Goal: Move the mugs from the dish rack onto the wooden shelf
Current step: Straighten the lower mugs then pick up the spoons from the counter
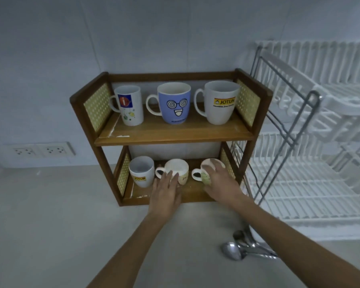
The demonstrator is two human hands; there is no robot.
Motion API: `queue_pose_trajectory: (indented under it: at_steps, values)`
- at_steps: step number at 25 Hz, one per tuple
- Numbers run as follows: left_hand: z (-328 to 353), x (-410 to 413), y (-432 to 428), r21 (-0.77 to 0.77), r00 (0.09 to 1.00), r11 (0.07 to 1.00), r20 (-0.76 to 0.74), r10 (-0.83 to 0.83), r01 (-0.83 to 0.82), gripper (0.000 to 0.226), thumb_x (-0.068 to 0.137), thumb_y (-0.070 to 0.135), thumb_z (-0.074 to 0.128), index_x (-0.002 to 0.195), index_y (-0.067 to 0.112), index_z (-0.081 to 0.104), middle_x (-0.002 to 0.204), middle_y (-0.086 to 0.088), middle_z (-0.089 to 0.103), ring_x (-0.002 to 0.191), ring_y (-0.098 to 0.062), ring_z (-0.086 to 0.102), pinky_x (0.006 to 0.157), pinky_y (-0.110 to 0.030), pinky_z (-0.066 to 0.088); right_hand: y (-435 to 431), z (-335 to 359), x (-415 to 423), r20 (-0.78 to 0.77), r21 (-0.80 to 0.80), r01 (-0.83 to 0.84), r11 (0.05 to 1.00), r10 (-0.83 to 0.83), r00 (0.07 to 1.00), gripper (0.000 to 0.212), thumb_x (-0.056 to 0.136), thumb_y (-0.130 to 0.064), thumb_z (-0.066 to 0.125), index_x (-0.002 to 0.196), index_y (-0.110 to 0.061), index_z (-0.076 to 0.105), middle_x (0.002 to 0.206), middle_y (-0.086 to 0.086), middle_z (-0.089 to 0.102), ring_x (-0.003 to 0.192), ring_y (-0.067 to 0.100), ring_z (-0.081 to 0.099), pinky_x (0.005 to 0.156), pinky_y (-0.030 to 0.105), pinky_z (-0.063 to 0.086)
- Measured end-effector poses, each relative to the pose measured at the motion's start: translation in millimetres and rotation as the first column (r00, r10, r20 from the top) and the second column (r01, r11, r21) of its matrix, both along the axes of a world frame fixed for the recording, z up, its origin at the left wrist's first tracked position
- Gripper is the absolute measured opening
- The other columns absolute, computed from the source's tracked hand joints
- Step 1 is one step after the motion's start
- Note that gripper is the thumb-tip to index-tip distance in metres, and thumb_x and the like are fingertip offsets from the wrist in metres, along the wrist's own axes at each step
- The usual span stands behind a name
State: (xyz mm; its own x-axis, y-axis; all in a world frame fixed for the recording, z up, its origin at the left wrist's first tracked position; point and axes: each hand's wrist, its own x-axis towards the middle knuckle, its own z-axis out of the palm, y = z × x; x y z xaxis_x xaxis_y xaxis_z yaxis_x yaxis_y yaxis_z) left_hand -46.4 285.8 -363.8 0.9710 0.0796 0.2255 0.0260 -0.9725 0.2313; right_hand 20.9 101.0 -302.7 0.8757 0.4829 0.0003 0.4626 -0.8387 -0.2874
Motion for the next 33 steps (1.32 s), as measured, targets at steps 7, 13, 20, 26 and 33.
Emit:
queue_pose_trajectory:
  at_steps: [7, 13, 20, 26, 33]
  values:
    - [-16.0, -93.9, -129.6, -0.243, 0.983, 0.953, 0.051, -0.174, 0.181, 0.035, 0.083, 0.008, 0.057, 0.116, 0.006, 0.066, 0.115, -0.012, 0.066, 0.102, -0.03, 0.061, 0.087, -0.036, 0.05, -115.2, -48.1, -107.9, 0.139, 0.032, -0.187, 0.982, 0.181, 0.974, 0.014, 0.082, -0.022, 0.061, 0.089, -0.015, 0.07, 0.077, 0.006, 0.073, 0.069, 0.031, 0.068, 0.056, 0.034, 0.051]
    - [-30.6, -109.3, -201.3, -0.042, 0.979, 0.991, -0.153, -0.131, 0.126, 0.041, 0.085, 0.009, 0.054, 0.126, 0.006, 0.058, 0.121, -0.015, 0.064, 0.107, -0.03, 0.059, 0.094, -0.033, 0.044, -188.2, -74.0, -119.8, 0.336, -0.071, -0.249, 0.966, 0.258, 0.906, 0.008, 0.062, -0.014, 0.071, 0.069, -0.013, 0.067, 0.064, 0.002, 0.064, 0.056, 0.024, 0.062, 0.038, 0.026, 0.044]
    - [-28.5, -122.6, -243.3, 0.185, 0.977, 0.982, -0.215, 0.008, 0.033, 0.049, 0.033, 0.035, 0.087, 0.081, 0.034, 0.078, 0.066, 0.005, 0.07, 0.056, -0.013, 0.067, 0.049, -0.015, 0.05, -217.6, -100.7, -118.2, 0.073, -0.153, -0.143, 0.978, 0.155, 0.985, 0.029, 0.09, -0.018, 0.05, 0.118, -0.014, 0.058, 0.116, 0.007, 0.059, 0.11, 0.028, 0.052, 0.087, 0.038, 0.047]
    - [-33.9, -146.3, -238.3, 0.209, 0.972, 0.967, -0.152, 0.178, -0.144, 0.029, 0.076, 0.029, 0.071, 0.104, 0.023, 0.07, 0.101, -0.008, 0.067, 0.089, -0.028, 0.065, 0.075, -0.025, 0.052, -215.4, -96.2, -123.1, -0.116, -0.044, -0.145, 0.988, 0.139, 0.983, 0.023, 0.091, -0.019, 0.052, 0.111, -0.011, 0.06, 0.11, 0.012, 0.06, 0.105, 0.03, 0.055, 0.082, 0.035, 0.045]
    - [-47.8, -178.1, -234.4, 0.097, 0.879, 0.894, -0.164, 0.448, -0.438, 0.039, 0.091, 0.039, 0.049, 0.126, 0.022, 0.05, 0.133, 0.0, 0.05, 0.121, -0.021, 0.045, 0.094, -0.032, 0.037, -208.3, -85.2, -137.2, -0.418, 0.143, -0.023, 0.989, 0.081, 0.905, 0.023, 0.07, -0.008, 0.06, 0.087, -0.016, 0.073, 0.086, 0.006, 0.072, 0.08, 0.023, 0.068, 0.067, 0.024, 0.051]
